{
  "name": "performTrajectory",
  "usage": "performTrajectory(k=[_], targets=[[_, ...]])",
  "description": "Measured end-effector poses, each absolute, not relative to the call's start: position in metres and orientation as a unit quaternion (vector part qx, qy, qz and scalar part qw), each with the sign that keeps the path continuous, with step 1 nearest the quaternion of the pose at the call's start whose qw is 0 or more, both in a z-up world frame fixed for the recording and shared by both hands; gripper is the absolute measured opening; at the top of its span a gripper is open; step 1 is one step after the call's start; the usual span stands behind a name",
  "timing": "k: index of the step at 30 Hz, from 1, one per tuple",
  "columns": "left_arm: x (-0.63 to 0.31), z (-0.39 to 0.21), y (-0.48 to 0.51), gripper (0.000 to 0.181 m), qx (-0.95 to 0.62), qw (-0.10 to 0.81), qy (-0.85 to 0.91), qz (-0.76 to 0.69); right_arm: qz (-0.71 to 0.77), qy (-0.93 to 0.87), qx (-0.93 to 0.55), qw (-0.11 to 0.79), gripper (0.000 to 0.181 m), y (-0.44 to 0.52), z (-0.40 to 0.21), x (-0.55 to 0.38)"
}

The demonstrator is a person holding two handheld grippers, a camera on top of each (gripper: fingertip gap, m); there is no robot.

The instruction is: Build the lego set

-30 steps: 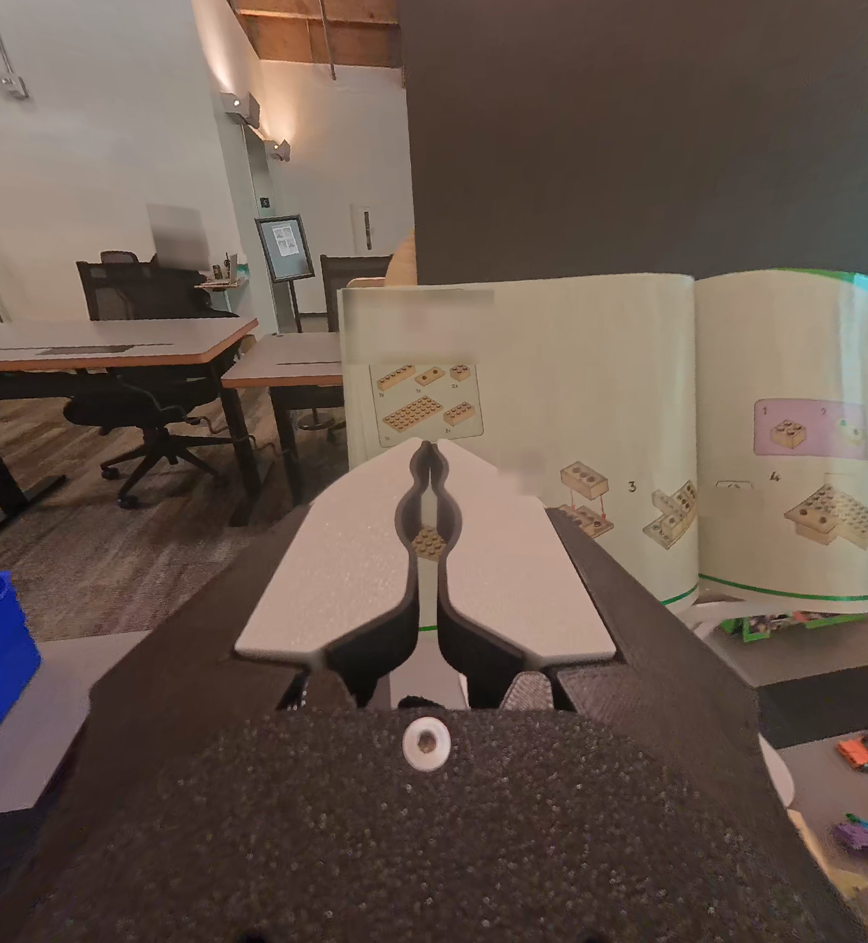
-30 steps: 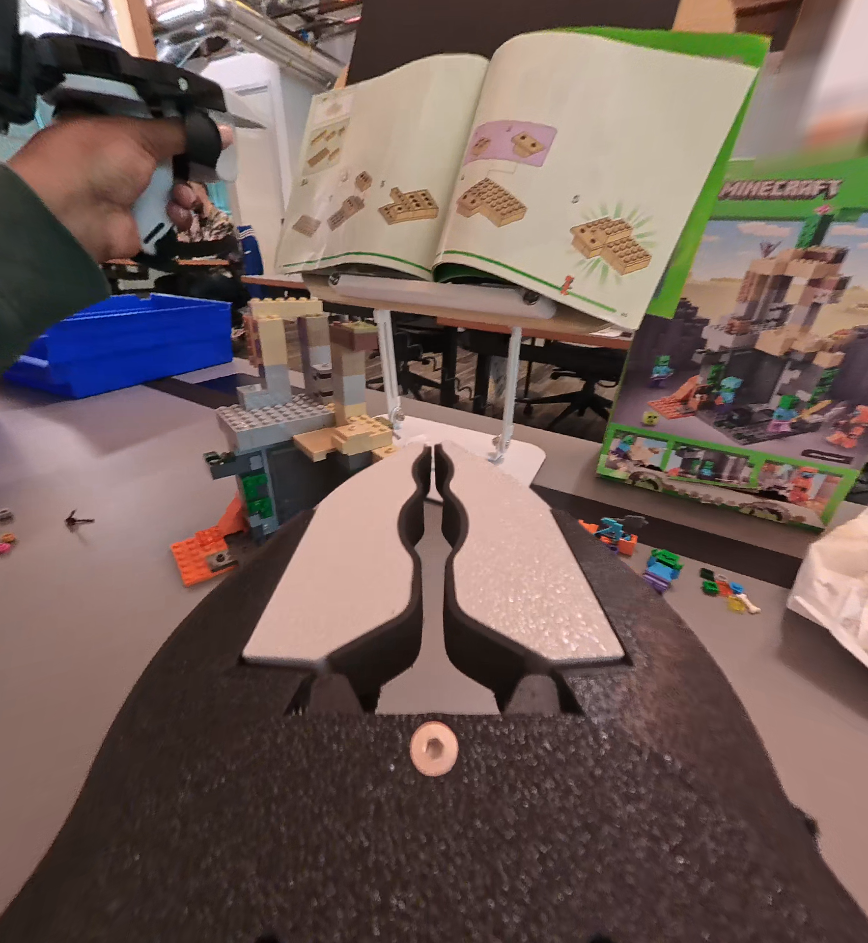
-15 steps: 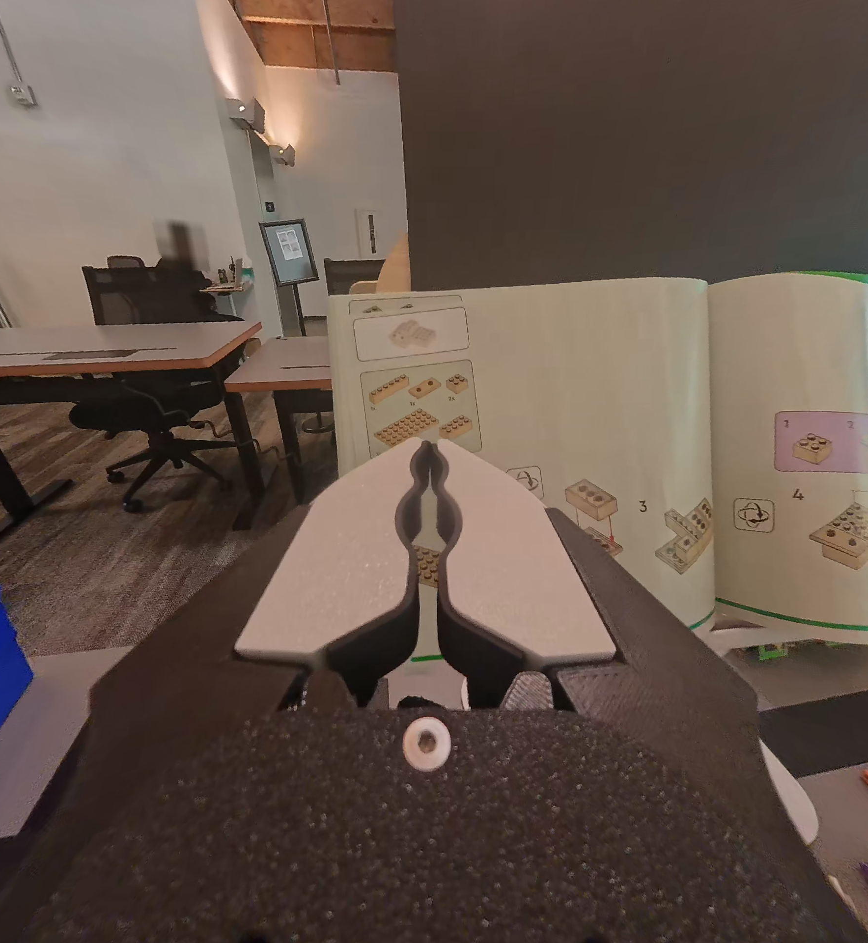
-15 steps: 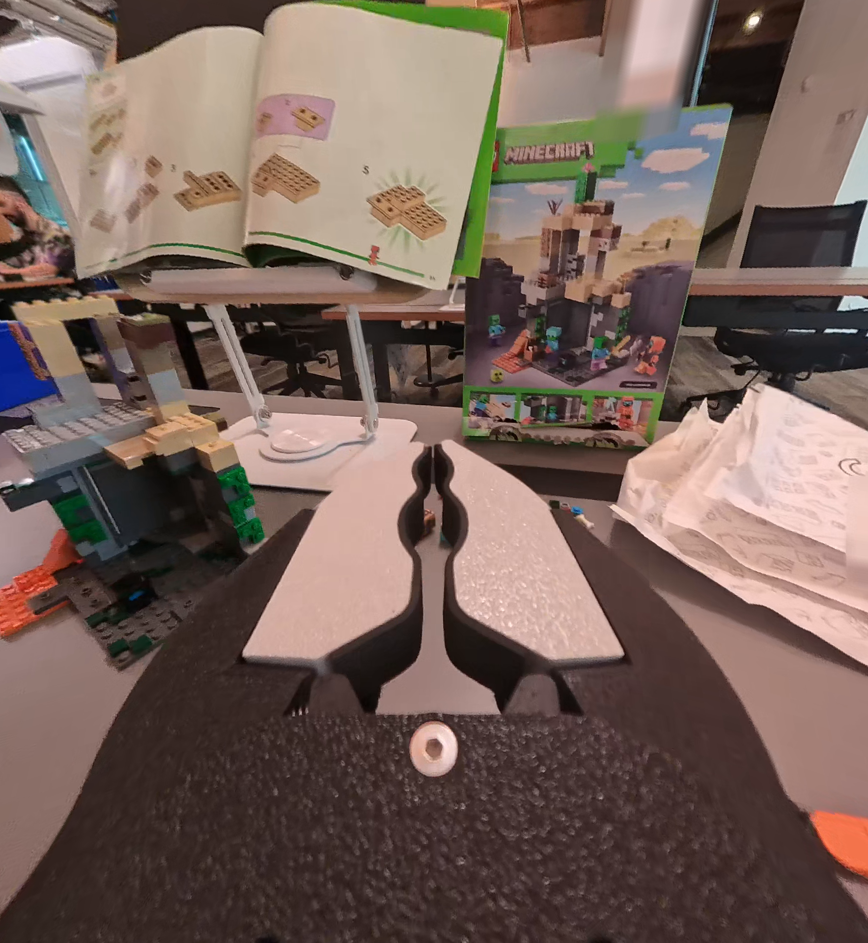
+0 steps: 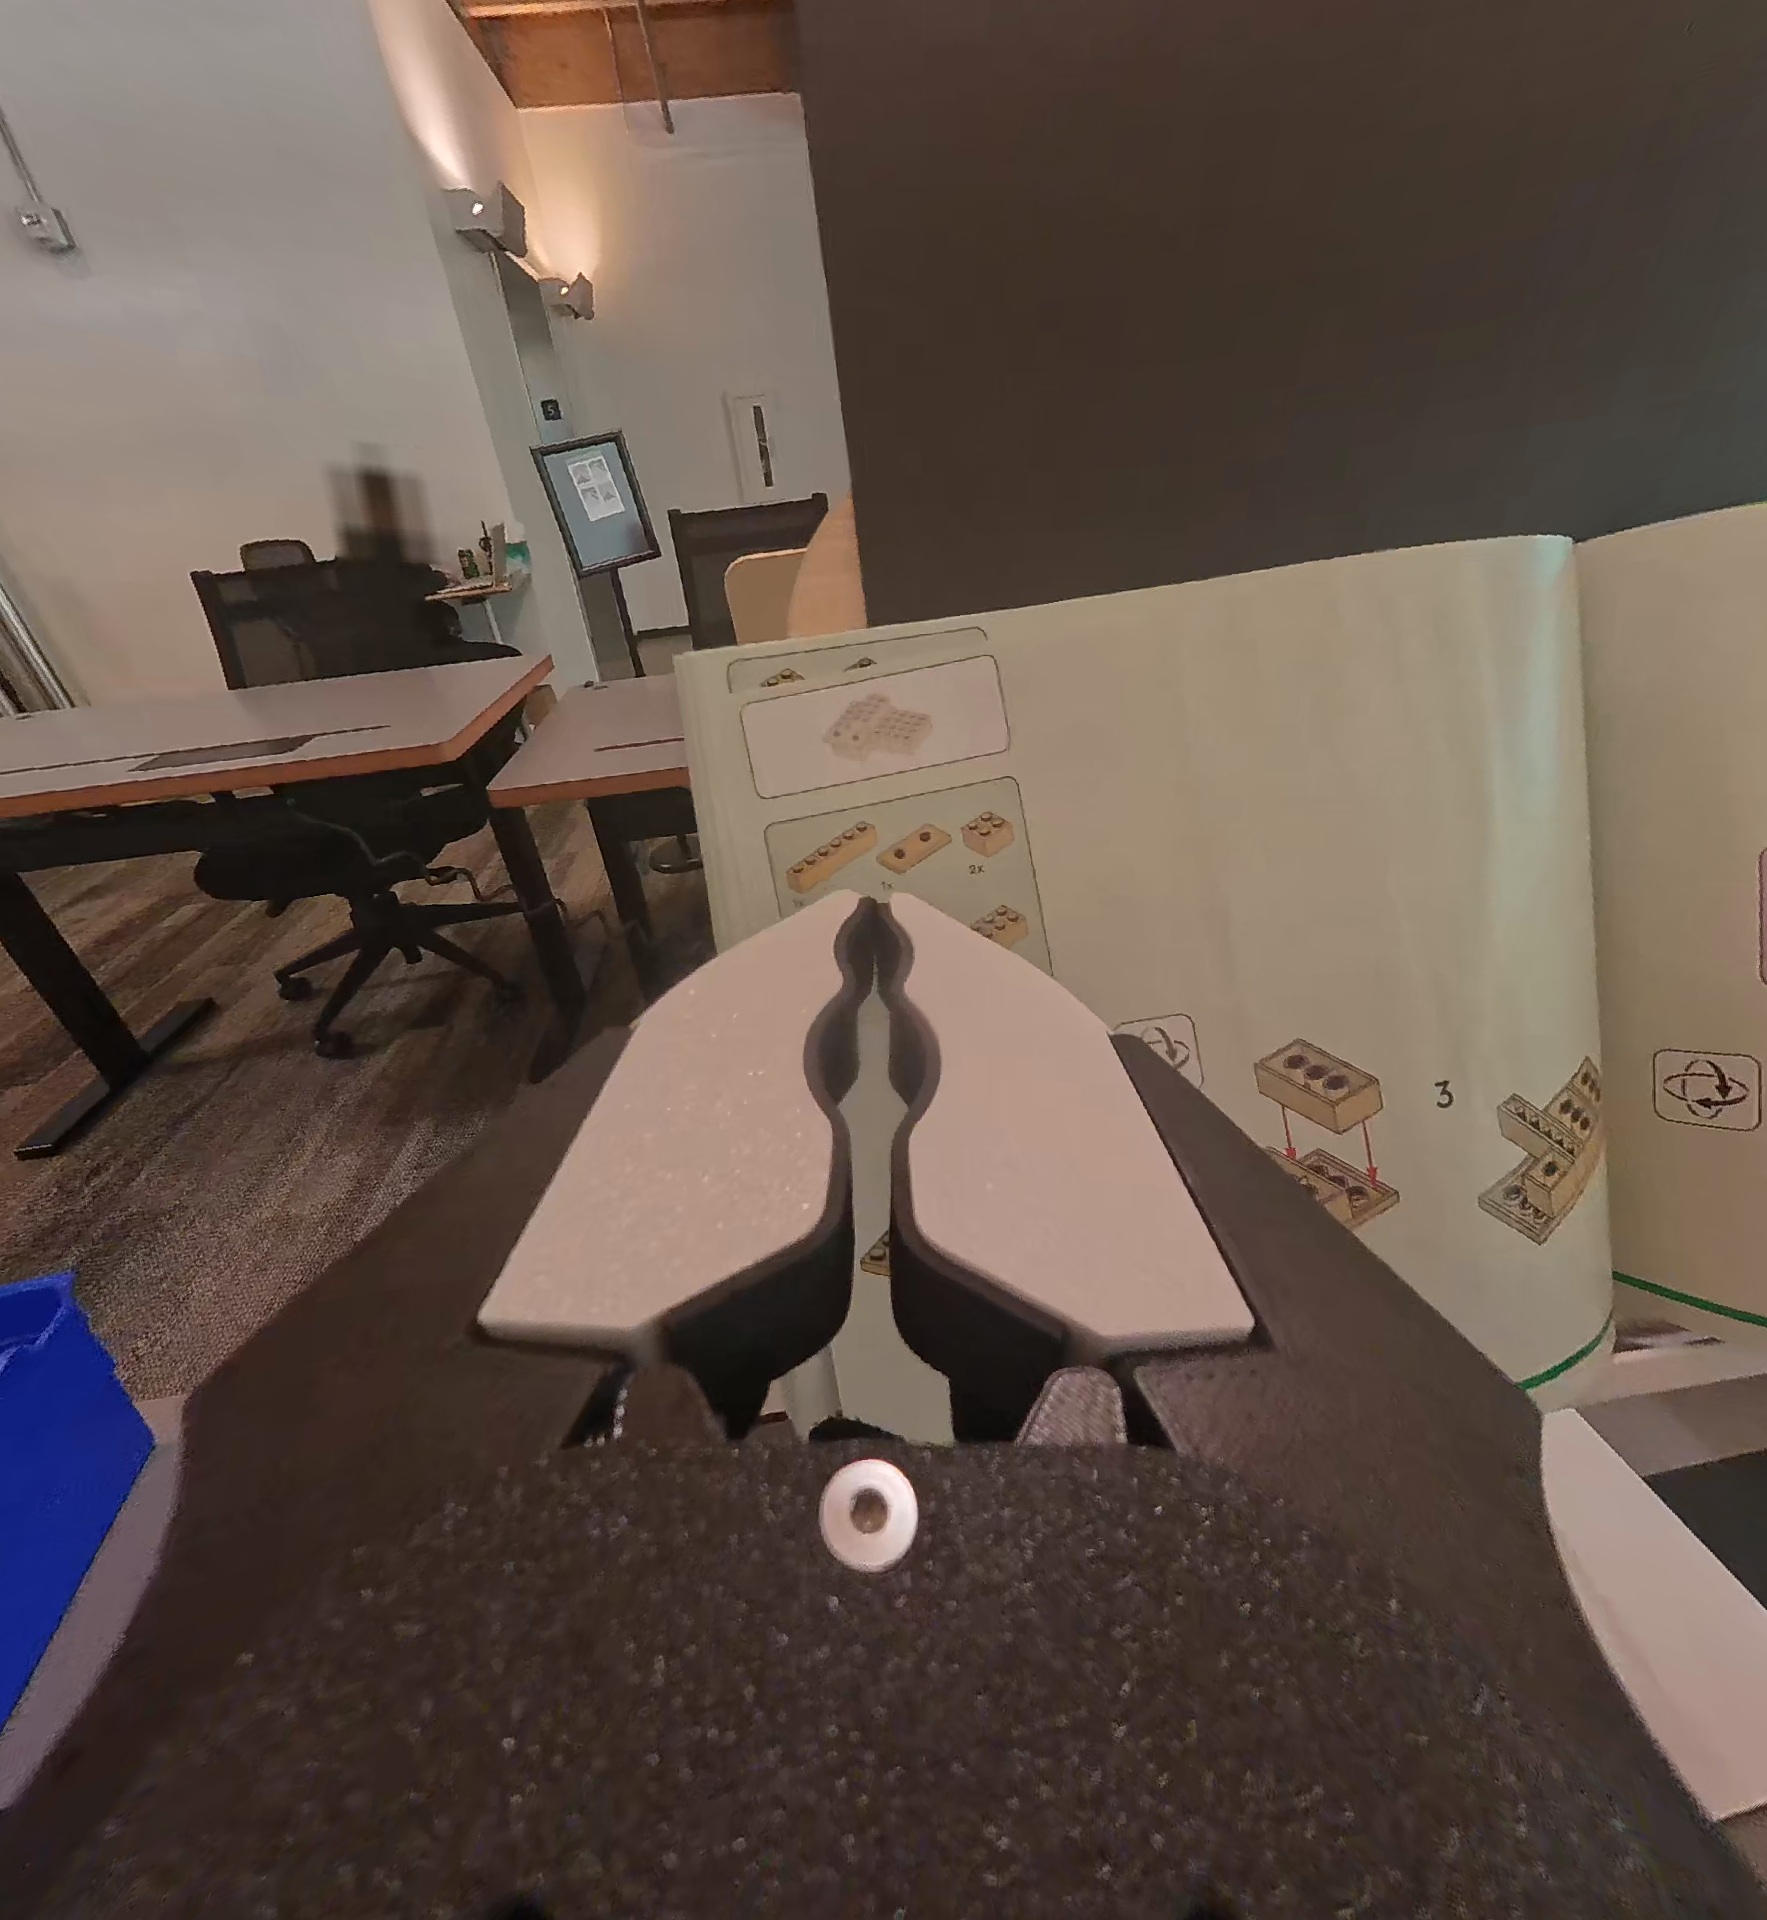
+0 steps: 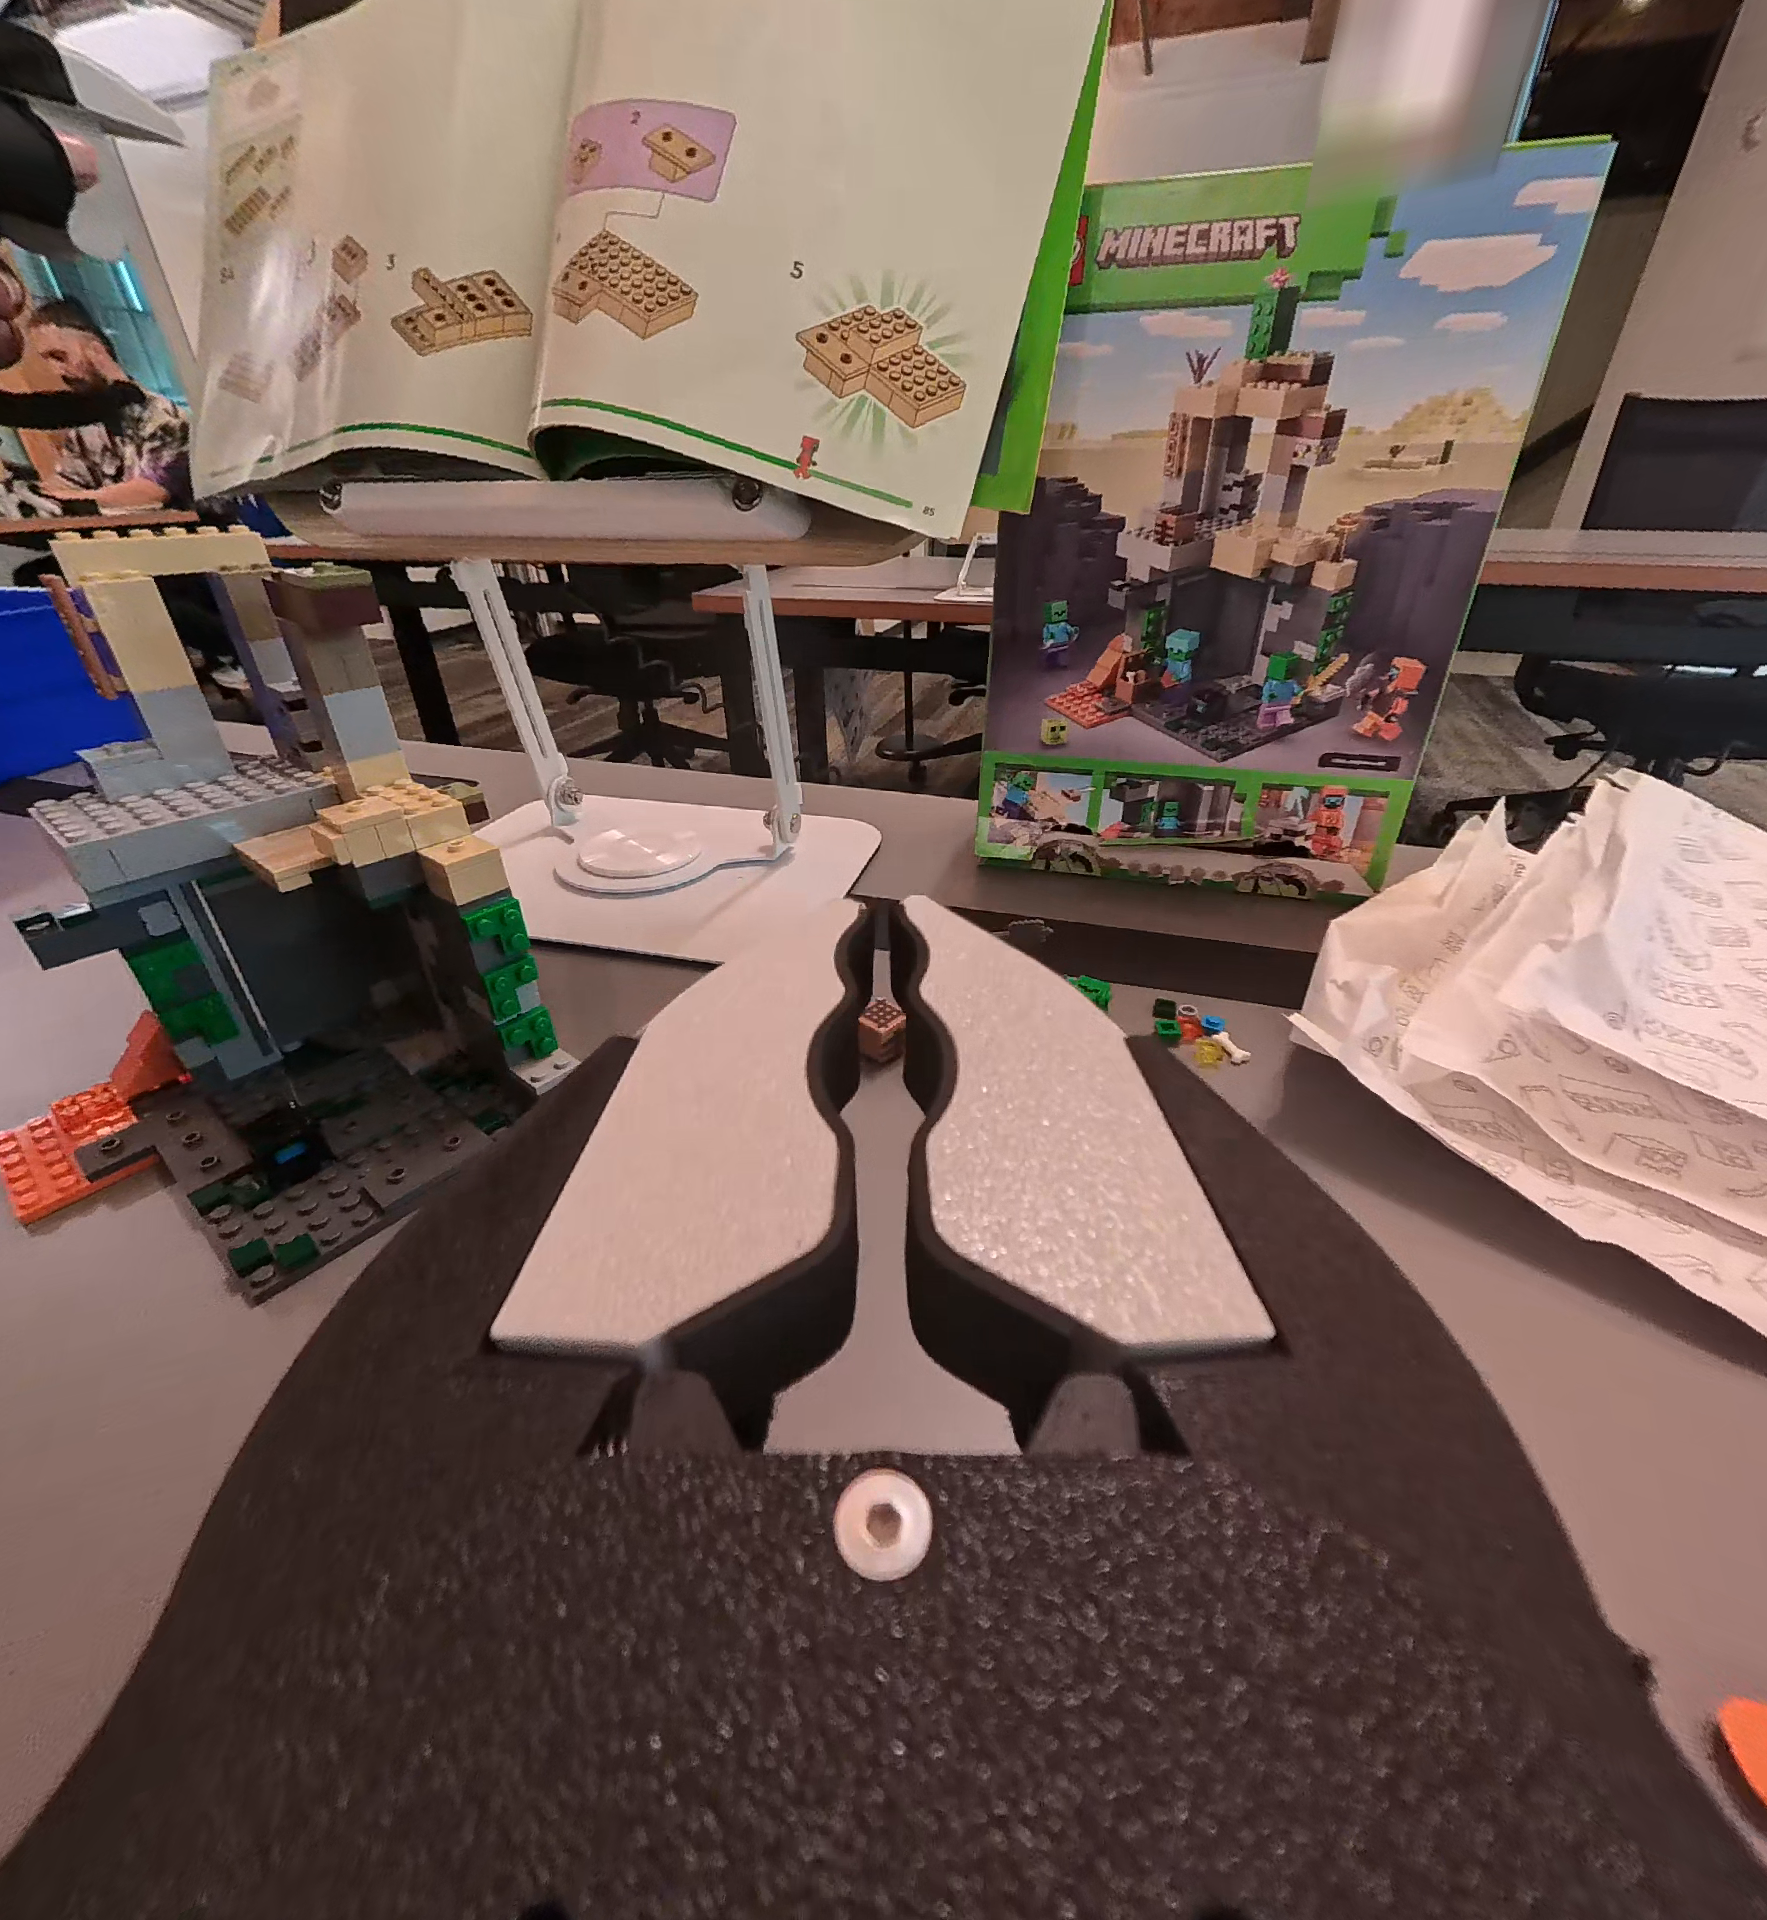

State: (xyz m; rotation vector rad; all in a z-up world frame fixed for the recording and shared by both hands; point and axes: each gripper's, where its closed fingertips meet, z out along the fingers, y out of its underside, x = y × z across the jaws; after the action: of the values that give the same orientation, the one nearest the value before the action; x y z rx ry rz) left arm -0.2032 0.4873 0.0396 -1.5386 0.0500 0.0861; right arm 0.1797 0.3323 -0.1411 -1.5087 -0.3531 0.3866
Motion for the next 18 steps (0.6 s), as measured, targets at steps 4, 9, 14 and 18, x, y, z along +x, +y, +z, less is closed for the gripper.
performTrajectory(k=[4,9,14,18], targets=[[-0.193,0.034,0.486,0.0,-0.697,0.715,0.035,0.037,0.175,-0.163,-0.678,0.695,0.002,0.332,-0.142,0.178],[-0.184,0.032,0.486,0.0,-0.696,0.716,0.044,0.036,0.176,-0.168,-0.679,0.693,0.003,0.331,-0.143,0.176],[-0.18,0.034,0.487,0.0,-0.692,0.72,0.047,0.035,0.175,-0.171,-0.678,0.693,0.003,0.331,-0.143,0.174],[-0.177,0.035,0.489,0.0,-0.691,0.721,0.048,0.026,0.176,-0.173,-0.679,0.692,0.003,0.331,-0.144,0.174]])
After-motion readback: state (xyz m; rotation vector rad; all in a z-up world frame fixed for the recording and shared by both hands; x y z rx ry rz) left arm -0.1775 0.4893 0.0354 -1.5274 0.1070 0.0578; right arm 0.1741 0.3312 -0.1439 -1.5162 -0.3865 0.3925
